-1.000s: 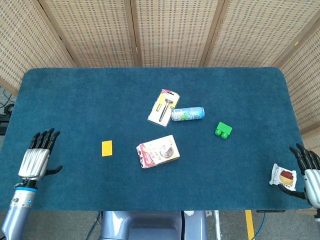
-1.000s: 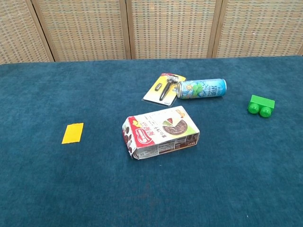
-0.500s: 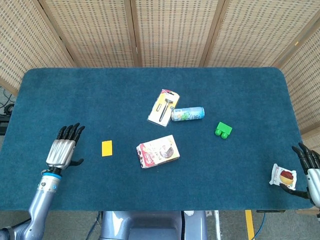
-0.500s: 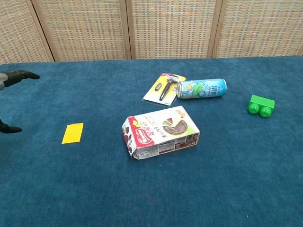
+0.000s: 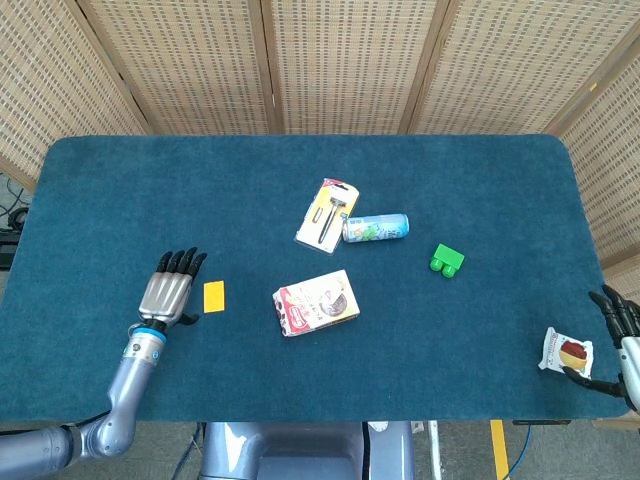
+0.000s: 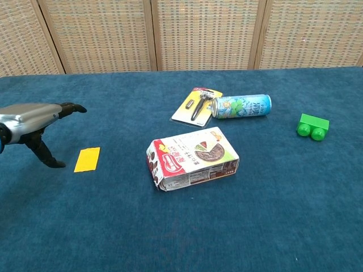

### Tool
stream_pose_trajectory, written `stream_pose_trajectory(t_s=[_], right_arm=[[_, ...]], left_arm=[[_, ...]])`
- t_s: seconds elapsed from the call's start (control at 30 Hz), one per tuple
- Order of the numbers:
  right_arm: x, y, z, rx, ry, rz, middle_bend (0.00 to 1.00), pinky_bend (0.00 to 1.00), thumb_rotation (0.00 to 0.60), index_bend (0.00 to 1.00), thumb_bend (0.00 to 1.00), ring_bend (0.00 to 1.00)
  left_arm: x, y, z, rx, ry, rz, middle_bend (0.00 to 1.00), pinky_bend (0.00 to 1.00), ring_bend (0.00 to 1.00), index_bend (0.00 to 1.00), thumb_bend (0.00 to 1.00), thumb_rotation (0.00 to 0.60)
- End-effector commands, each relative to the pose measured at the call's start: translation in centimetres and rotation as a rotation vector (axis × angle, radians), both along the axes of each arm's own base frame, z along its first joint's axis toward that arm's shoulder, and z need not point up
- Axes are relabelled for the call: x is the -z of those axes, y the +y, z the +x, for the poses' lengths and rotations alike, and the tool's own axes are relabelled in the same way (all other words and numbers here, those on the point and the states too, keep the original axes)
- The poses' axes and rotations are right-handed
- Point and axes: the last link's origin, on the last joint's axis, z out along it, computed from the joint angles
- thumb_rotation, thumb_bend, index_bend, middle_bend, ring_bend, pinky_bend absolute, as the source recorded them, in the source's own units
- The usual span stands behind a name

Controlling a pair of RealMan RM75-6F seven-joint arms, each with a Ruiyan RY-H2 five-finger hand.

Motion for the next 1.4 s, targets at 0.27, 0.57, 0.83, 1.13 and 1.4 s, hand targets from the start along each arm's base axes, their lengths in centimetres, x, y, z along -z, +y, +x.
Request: stream_pose_trajectory(t_s=[0.27,0.57,0.83,1.13,1.4], right_arm=[[-0.2,-0.1,-0.2,0.003,-0.009,-0.001,0.0,0.0,0.6,0.0,0.1,0.0],[-0.3,-0.1,-0.3,0.003,-0.017,-0.004,0.0,0.0,0.6,0.0,0.1,0.0],[-0.5,-0.1,-0.4,0.003,-0.024,-0.009,0.0,0.0,0.6,0.0,0.1,0.0],[-0.6,0.0,-0.5,0.004,-0.033,-0.013,0.0,0.0,0.6,0.0,0.1,0.0],[-0.7,0.0,-0.5,0.002,-0.033,-0.013,0.0,0.0,0.6,0.0,0.1,0.0]], left_arm=[[1.6,0.9,1.0,0.003,0.025,-0.018,0.0,0.0,0.0,0.0,0.21,0.6],[2.5,1.2,1.3,-0.001,0.037,-0.028,0.0,0.0,0.0,0.0,0.2,0.6],[3.2,1.2,1.5,0.01,0.05,-0.029,0.0,0.0,0.0,0.0,0.2,0.6],[4.2,1.1,1.4,0.014,0.074,-0.035,0.0,0.0,0.0,0.0,0.2,0.6],[4.6,1.3,1.4,0.017,0.084,-0.029,0.0,0.0,0.0,0.0,0.21,0.6]])
